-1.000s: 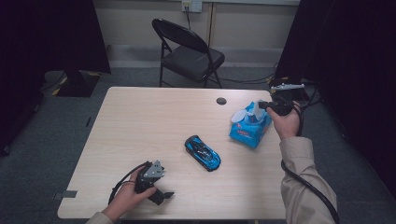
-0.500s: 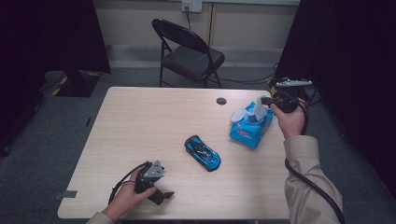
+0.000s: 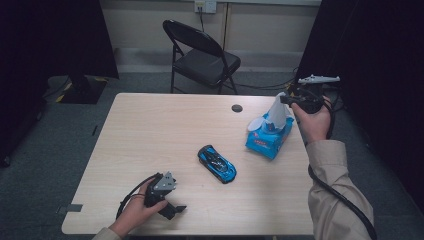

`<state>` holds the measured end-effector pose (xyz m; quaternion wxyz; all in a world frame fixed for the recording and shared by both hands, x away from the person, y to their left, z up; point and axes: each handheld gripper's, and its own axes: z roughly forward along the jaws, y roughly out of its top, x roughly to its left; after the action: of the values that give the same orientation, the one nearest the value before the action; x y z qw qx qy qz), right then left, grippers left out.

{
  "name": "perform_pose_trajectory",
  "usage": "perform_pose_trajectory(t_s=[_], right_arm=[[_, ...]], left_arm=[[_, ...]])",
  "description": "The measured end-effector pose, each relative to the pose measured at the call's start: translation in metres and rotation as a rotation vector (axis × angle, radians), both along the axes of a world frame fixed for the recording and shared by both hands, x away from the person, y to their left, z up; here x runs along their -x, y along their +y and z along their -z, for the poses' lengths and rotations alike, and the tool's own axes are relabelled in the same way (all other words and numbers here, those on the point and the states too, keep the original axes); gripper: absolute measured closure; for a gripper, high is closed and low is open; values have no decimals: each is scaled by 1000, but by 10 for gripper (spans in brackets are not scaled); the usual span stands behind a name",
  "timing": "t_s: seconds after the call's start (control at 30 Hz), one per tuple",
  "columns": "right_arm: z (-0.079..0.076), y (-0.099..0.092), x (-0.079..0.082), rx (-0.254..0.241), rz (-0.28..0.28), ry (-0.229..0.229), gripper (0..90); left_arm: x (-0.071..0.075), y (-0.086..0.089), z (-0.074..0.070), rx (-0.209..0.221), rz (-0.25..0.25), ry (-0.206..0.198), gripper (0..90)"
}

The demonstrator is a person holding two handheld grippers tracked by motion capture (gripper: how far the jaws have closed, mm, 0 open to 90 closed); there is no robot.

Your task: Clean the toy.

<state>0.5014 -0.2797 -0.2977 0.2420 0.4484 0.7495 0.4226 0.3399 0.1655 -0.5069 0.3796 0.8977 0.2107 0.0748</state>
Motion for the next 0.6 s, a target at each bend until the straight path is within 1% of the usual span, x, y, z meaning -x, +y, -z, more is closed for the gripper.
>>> perform_pose_trajectory(t_s=[0.03, 0.3, 0.6], right_arm=[[-2, 2, 1, -9, -6, -5, 900], [-14, 13, 7, -22, -51, -23, 900], [-31, 20, 8, -42, -61, -45, 900]], left_arm=[[0, 0, 0, 0, 0, 0, 0], [0, 0, 0, 0, 0, 0, 0], [0, 0, 0, 0, 0, 0, 0]])
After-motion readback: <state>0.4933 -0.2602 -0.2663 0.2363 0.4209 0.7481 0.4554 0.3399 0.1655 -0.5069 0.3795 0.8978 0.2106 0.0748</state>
